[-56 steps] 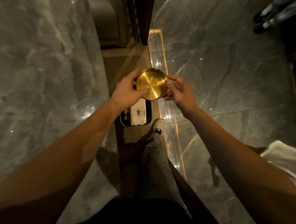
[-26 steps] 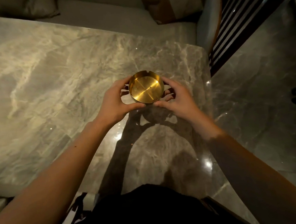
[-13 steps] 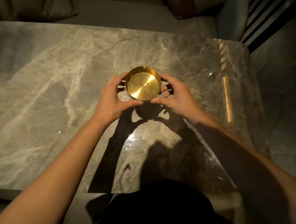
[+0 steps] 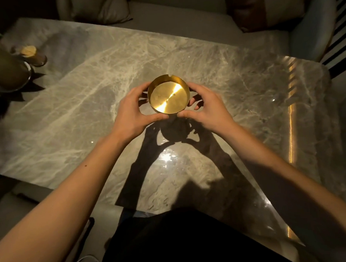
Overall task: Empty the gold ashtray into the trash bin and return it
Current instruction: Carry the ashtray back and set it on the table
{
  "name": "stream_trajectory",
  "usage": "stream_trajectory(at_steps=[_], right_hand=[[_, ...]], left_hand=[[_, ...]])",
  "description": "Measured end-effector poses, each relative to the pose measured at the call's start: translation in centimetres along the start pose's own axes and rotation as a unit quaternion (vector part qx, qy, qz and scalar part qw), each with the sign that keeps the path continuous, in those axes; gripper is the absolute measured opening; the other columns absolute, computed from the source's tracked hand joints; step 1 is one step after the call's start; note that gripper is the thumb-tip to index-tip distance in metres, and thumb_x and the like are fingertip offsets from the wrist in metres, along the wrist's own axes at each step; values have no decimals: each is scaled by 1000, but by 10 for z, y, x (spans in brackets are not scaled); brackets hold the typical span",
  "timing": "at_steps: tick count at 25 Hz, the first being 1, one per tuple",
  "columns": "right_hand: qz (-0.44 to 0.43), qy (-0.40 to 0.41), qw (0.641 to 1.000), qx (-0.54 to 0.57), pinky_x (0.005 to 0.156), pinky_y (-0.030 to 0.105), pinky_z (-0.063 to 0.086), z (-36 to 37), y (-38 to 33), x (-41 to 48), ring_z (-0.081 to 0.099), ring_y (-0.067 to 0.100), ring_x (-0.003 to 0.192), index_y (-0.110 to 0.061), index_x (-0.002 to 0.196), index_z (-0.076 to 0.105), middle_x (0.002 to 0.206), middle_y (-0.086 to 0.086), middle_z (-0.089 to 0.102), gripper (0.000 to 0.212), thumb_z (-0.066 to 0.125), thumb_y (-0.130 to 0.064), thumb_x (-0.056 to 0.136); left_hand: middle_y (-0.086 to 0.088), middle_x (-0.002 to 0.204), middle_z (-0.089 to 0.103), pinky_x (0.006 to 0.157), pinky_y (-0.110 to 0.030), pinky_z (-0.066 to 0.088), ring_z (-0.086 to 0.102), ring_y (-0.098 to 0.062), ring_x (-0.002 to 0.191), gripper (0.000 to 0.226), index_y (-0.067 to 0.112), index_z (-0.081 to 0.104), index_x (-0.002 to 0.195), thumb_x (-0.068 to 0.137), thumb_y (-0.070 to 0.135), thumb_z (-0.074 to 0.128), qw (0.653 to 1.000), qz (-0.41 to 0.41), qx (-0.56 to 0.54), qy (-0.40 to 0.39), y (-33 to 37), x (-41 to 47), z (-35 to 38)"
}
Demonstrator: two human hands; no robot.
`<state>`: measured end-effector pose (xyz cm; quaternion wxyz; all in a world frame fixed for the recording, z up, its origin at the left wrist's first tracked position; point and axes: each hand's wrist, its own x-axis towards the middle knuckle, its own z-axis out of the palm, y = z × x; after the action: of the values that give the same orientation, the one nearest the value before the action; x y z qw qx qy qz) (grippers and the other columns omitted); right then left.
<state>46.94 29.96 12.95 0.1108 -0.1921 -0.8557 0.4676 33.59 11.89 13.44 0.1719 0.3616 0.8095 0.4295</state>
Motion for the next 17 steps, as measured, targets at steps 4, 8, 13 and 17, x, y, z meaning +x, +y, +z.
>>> stream_trajectory(at_steps=[4, 8, 13, 17], right_hand=[[1, -10, 1000, 1, 74, 23, 54, 38, -19, 15, 60, 10, 86, -22, 138, 48, 119, -2, 58, 80, 85, -32, 67], [7, -5, 1000, 4, 73, 27, 55, 94, -43, 42, 60, 11, 84, -21, 137, 49, 118, -1, 59, 80, 85, -30, 66], [33, 11, 999, -17, 74, 21, 52, 192, -84, 75, 60, 8, 83, -20, 137, 49, 119, -3, 60, 82, 86, -33, 66], [43, -18, 999, -23, 79, 21, 50, 268, -129, 98, 60, 7, 85, -19, 139, 47, 122, -2, 58, 82, 84, -36, 68]], left_hand=[[0, 135, 57, 100, -30, 50, 57, -14, 116, 95, 20, 48, 139, 58, 45, 88, 1000, -18, 3, 1, -32, -5, -32], [-1, 135, 57, 99, -27, 48, 57, -15, 115, 93, 19, 49, 139, 58, 37, 91, 1000, -17, -3, -3, -76, 1, -82], [0, 133, 58, 97, -19, 47, 58, -12, 114, 93, 20, 49, 140, 58, 35, 90, 999, -19, -26, -38, -159, 4, -160], [1, 135, 54, 96, -16, 44, 55, -10, 115, 91, 22, 46, 140, 60, 34, 89, 998, -41, -20, -39, -211, -10, -231]])
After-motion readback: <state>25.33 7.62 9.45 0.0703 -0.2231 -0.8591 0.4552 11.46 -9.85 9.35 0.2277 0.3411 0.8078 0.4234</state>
